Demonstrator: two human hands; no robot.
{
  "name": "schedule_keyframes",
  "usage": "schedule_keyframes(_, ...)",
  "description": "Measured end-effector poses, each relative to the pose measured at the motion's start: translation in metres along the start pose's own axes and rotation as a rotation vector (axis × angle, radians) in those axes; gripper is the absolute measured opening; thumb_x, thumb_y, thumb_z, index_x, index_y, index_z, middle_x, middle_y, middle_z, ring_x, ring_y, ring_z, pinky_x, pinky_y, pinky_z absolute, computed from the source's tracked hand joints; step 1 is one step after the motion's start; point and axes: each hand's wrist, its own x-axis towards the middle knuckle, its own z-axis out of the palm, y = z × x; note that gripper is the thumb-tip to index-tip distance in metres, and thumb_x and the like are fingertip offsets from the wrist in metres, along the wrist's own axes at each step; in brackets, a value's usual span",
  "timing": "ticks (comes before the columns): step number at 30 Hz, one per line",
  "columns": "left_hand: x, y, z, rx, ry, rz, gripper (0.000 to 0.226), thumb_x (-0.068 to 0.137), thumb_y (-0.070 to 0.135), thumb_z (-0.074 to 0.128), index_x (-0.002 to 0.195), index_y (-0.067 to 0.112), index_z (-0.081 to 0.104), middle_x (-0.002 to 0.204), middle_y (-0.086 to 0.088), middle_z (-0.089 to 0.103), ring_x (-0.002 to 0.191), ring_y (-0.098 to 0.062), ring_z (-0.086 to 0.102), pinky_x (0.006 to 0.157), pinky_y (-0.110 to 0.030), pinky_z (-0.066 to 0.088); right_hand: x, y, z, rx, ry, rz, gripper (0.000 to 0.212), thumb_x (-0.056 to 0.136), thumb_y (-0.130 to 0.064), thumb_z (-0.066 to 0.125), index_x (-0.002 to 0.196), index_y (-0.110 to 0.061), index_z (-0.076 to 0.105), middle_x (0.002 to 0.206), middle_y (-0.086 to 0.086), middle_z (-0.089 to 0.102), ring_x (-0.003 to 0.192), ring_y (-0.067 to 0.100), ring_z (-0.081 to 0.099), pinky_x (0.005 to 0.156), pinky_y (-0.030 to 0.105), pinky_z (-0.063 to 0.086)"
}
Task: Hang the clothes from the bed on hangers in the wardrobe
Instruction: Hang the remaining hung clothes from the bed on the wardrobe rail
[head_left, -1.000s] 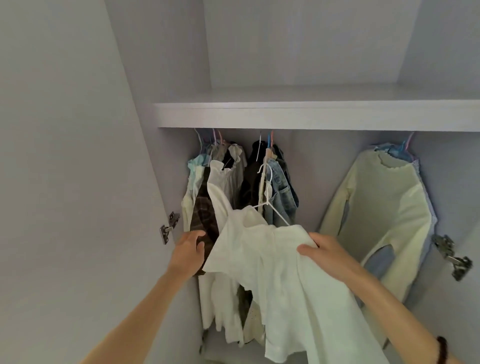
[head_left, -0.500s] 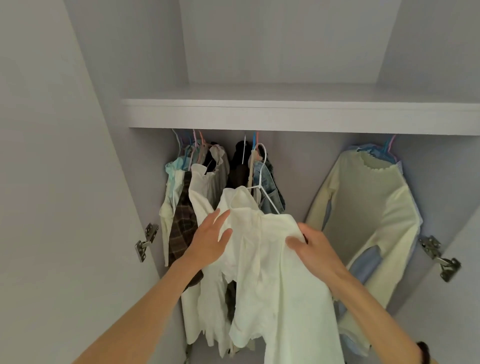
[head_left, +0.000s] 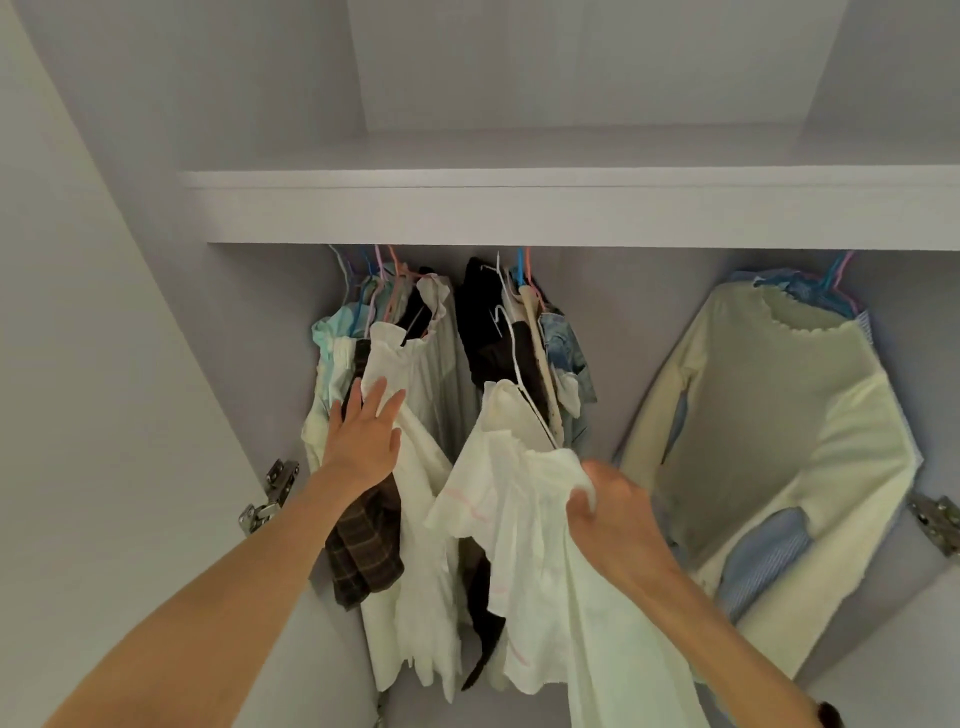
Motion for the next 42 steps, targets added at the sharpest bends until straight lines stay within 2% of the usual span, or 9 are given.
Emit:
schedule_keyframes(4,0.01,-0.003,-0.002,0.031,0.132,-0.055,0.052,0.099,0.029,0.03,0.148,0.027,0.011,0.155,-0.002,0.005,0.143,-0.026,-0.004,0.113,-0.05,-0.001,0.034,-0.026,0.025,0.063,-0.009,-0.012,0.022,0.094,-0.008,0.039,0.113,-0.003,0.051,0.101,0.005,0.051,0.096,0.022,0.053,0.07,0.019,0.031)
schedule_keyframes(7,0.012,-0.012,0.0,-0.073,0.187,-0.022,0.054,0.098,0.023,0.035,0.148,0.022,0.014,0.155,-0.003,0.013,0.143,-0.024,0.005,0.116,-0.046,0.009,0.056,-0.05,0.039,0.146,0.041,-0.033,0.022,0.094,-0.006,0.039,0.113,0.0,0.05,0.1,0.007,0.051,0.086,0.022,0.05,0.068,0.026,0.035)
schedule_keyframes(10,0.013,-0.022,0.003,-0.176,0.253,0.017,0.055,0.098,0.018,0.037,0.148,0.017,0.014,0.156,-0.003,0.013,0.143,-0.023,0.011,0.115,-0.042,0.018,0.077,-0.076,0.05,0.21,0.111,-0.094,0.022,0.095,-0.006,0.039,0.114,0.0,0.048,0.1,0.006,0.046,0.086,0.016,0.044,0.07,0.023,0.032)
schedule_keyframes(14,0.024,-0.036,0.006,-0.25,0.232,-0.031,0.054,0.1,0.026,0.031,0.149,0.018,0.008,0.157,-0.001,0.006,0.143,-0.024,0.008,0.114,-0.046,0.021,0.113,-0.106,0.071,0.268,0.147,-0.119,0.023,0.094,-0.003,0.038,0.113,0.003,0.049,0.106,0.015,0.049,0.085,0.019,0.044,0.07,0.025,0.033)
schedule_keyframes(18,0.027,-0.048,0.013,-0.377,0.221,-0.039,0.052,0.1,0.03,0.032,0.148,0.022,0.014,0.156,-0.005,0.012,0.142,-0.027,0.012,0.114,-0.043,0.019,0.142,-0.126,0.09,0.301,0.178,-0.067,0.028,0.095,-0.004,0.039,0.12,0.004,0.047,0.116,0.017,0.049,0.102,0.029,0.051,0.078,0.03,0.039)
schedule_keyframes(23,0.027,-0.046,0.016,-0.494,0.287,-0.012,0.051,0.099,0.026,0.036,0.147,0.022,0.019,0.155,-0.005,0.013,0.142,-0.024,0.01,0.111,-0.033,0.02,0.181,-0.142,0.099,0.22,0.169,-0.021,0.027,0.093,-0.003,0.041,0.117,0.005,0.047,0.116,0.022,0.048,0.103,0.037,0.052,0.079,0.036,0.04)
schedule_keyframes(29,0.025,-0.047,0.019,-0.499,0.309,-0.019,0.051,0.099,0.029,0.034,0.147,0.024,0.017,0.156,-0.002,0.01,0.143,-0.02,0.006,0.106,-0.032,0.031,0.188,-0.136,0.127,0.028,0.119,0.016,0.041,0.093,-0.003,0.042,0.133,0.0,0.038,0.13,0.021,0.042,0.11,0.039,0.052,0.088,0.04,0.043)
schedule_keyframes(38,0.027,-0.05,0.022,-0.45,0.288,0.032,0.051,0.099,0.034,0.036,0.145,0.032,0.014,0.156,-0.003,0.011,0.144,-0.023,0.006,0.106,-0.025,0.009,0.2,-0.158,0.152,0.05,-0.045,-0.156,0.032,0.093,-0.003,0.04,0.124,0.004,0.046,0.12,0.021,0.048,0.104,0.037,0.055,0.082,0.034,0.042)
schedule_keyframes(42,0.022,-0.05,0.02,-0.469,0.249,0.055,0.05,0.1,0.032,0.033,0.14,0.037,0.002,0.156,-0.001,0.004,0.144,-0.02,0.0,0.109,-0.024,0.003,0.197,-0.147,0.153,0.015,-0.029,-0.227,0.044,0.098,-0.018,0.038,0.136,0.003,0.036,0.125,0.021,0.045,0.115,0.035,0.046,0.093,0.04,0.04)
